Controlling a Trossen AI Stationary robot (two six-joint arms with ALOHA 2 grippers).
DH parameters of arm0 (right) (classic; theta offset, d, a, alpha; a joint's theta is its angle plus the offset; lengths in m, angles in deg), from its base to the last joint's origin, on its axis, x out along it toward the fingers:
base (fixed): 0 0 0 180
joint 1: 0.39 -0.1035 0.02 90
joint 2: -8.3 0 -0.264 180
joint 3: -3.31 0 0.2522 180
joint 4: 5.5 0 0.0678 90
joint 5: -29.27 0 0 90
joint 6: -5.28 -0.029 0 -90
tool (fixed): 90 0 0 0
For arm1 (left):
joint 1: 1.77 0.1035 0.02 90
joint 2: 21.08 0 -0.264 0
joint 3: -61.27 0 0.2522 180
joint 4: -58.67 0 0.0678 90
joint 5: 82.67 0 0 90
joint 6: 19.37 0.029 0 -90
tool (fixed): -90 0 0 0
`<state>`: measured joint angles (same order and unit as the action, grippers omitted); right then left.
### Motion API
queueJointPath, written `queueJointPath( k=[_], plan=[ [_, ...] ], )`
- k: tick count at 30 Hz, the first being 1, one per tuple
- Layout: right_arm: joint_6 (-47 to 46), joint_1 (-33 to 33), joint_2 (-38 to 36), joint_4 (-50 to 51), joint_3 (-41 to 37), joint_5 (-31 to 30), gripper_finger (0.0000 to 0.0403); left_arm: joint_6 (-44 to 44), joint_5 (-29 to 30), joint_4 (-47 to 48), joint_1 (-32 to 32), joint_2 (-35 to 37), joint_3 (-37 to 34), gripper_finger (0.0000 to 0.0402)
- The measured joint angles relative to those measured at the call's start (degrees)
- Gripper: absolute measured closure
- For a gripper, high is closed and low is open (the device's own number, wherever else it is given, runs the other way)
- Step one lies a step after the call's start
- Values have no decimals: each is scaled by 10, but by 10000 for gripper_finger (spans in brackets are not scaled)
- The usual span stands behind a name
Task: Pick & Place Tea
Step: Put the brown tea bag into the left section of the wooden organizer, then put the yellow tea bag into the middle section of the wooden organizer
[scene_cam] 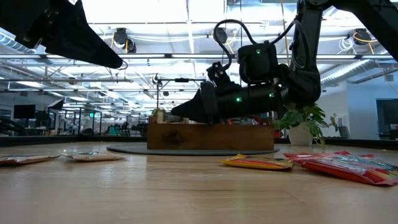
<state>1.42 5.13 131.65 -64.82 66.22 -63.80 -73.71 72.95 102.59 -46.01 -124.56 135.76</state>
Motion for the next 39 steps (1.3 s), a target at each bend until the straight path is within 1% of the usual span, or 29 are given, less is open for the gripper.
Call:
queueJointPath(
  k=[4, 7, 11, 16, 20, 22, 23, 25, 27, 28, 31, 33, 34, 36, 39],
  plan=[
    [-1, 0, -7, -8, 0, -1, 215, 10, 2, 0, 2, 0, 0, 371],
    [2, 0, -28, 15, 0, 0, 206, 15, 2, 0, 5, 0, 0, 371],
    [48, -9, -70, 43, -18, -1, 196, 19, -1, -1, 9, 0, 0, 371],
    [91, -29, -143, 48, -63, -1, 191, 38, 1, -3, 10, 0, 0, 371],
    [114, -59, -226, 72, -123, -1, 193, 53, -4, -21, 10, 0, 0, 371],
    [138, -88, -270, 97, -156, -3, 194, 78, -32, -55, 12, 0, 0, 371],
    [145, -105, -291, 111, -173, -10, 194, 95, -55, -81, 16, 0, 0, 371],
    [148, -140, -326, 144, -201, -19, 194, 139, -125, -141, 29, 0, 0, 371],
    [134, -176, -351, 182, -226, -29, 195, 199, -204, -204, 46, -5, 0, 371],
    [123, -194, -360, 201, -236, -29, 195, 234, -234, -244, 52, -10, 0, 371],
    [82, -239, -369, 232, -262, -28, 198, 339, -298, -345, 66, -32, 0, 371],
    [63, -260, -369, 234, -274, -32, 205, 384, -324, -387, 79, -53, 9, 371],
    [55, -268, -366, 234, -276, -40, 209, 395, -328, -388, 86, -60, 13, 371],
    [46, -282, -358, 233, -278, -56, 221, 404, -336, -386, 103, -80, 23, 371],
    [45, -294, -350, 233, -276, -58, 237, 403, -347, -388, 128, -105, 39, 370]
  ],
)
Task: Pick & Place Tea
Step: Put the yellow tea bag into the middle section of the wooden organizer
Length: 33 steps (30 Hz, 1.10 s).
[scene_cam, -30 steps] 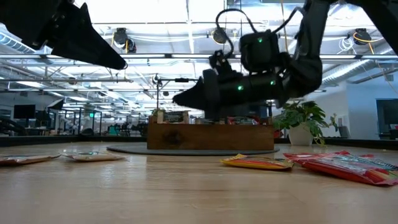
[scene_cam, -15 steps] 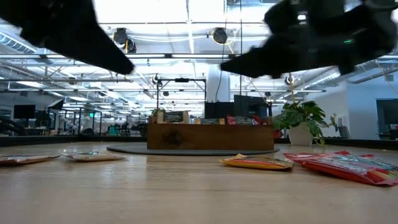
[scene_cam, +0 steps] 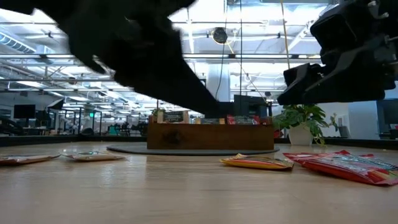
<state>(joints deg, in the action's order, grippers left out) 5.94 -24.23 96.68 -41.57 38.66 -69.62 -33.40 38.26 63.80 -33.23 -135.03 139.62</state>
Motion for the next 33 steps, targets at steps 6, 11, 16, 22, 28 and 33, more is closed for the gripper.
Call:
queueJointPath(
  k=[6, 11, 16, 22, 28, 33],
  plan=[
    [-13, -2, 33, -5, 8, -12, 269, 17, -83, -8, 44, -54, 48, 370],
    [-8, 0, 58, -15, 8, -81, 294, 60, -106, -7, 46, -78, 78, 370],
    [-13, 5, 77, -32, 8, -74, 311, 63, -102, 3, 44, -78, 81, 370],
    [-22, 6, 80, -44, 8, -45, 316, 12, -140, 55, 72, -88, 81, 371],
    [-20, 5, 80, -44, 8, -28, 314, -23, -173, 60, 93, -108, 83, 371],
    [-31, 6, 80, -39, 8, -29, 314, -61, -161, 105, 96, -109, 83, 371]
  ],
)
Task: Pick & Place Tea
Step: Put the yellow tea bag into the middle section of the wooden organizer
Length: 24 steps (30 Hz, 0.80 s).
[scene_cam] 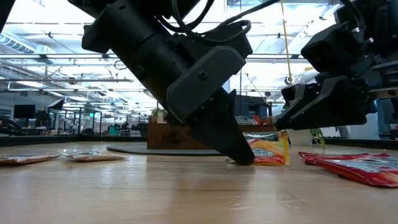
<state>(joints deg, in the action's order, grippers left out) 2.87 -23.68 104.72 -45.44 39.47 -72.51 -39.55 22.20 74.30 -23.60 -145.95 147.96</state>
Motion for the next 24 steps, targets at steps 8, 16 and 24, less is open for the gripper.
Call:
queueJointPath(
  k=[8, 16, 24],
  plan=[
    [-91, 37, 0, -5, 0, 0, 314, -25, 12, 13, 0, 0, -2, 371],
    [-171, 92, 0, 5, 0, 90, 281, -28, 12, -19, 0, 1, -22, 371],
    [-212, 110, 0, 38, 1, 165, 236, -13, 15, -29, 0, 1, -26, 371]
  ],
)
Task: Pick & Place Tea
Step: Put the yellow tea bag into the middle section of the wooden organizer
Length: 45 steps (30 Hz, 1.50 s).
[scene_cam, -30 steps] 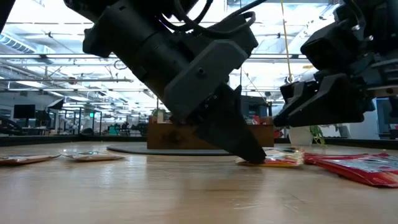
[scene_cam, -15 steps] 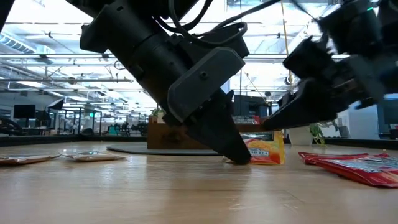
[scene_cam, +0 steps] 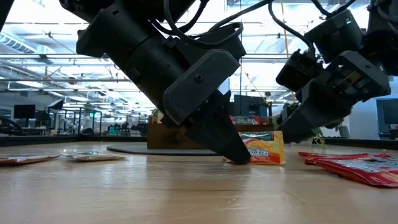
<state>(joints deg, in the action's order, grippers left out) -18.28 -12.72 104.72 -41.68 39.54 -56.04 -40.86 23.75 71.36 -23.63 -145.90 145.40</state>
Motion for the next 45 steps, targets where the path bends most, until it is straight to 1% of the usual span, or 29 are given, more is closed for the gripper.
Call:
queueJointPath(
  k=[4, 6, 14, 17, 20, 26, 27, 33, 37, 39, 41, 43, 45],
  plan=[
    [9, 0, 0, 1, 10, 2, 237, 2, 0, 0, 1, 0, 0, 371],
    [16, 0, 0, 7, 16, 14, 241, 2, -1, -1, 3, 0, 0, 371],
    [28, 0, 1, 66, 40, 16, 262, 6, 1, -7, 13, -1, 0, 371],
    [37, 0, 1, 66, 45, 16, 275, 8, 1, -7, 13, -1, 0, 371],
    [56, 0, 1, 66, 50, 16, 300, 9, 1, -7, 13, -1, 0, 371],
    [98, 0, 1, 65, 58, 16, 388, 19, 3, -12, 13, -1, -1, 371],
    [108, 0, 1, 65, 59, 16, 395, 23, 5, -14, 13, -1, -1, 371],
    [151, -1, 0, 60, 59, 14, 401, 78, 9, -23, 8, 12, -2, 371],
    [170, -1, -3, 43, 59, 14, 402, 92, 7, 16, -12, 45, -5, 371],
    [183, -1, -10, 45, 59, 13, 402, 85, 9, 45, -27, 62, -5, 371],
    [194, 0, -18, 44, 59, 13, 402, 67, 24, 77, -43, 76, -5, 371],
    [198, 1, -35, 57, 64, 13, 403, 44, 48, 101, -58, 88, -5, 371],
    [201, 6, -56, 91, 85, 13, 403, 20, 73, 120, -73, 89, -4, 371]
  ],
)
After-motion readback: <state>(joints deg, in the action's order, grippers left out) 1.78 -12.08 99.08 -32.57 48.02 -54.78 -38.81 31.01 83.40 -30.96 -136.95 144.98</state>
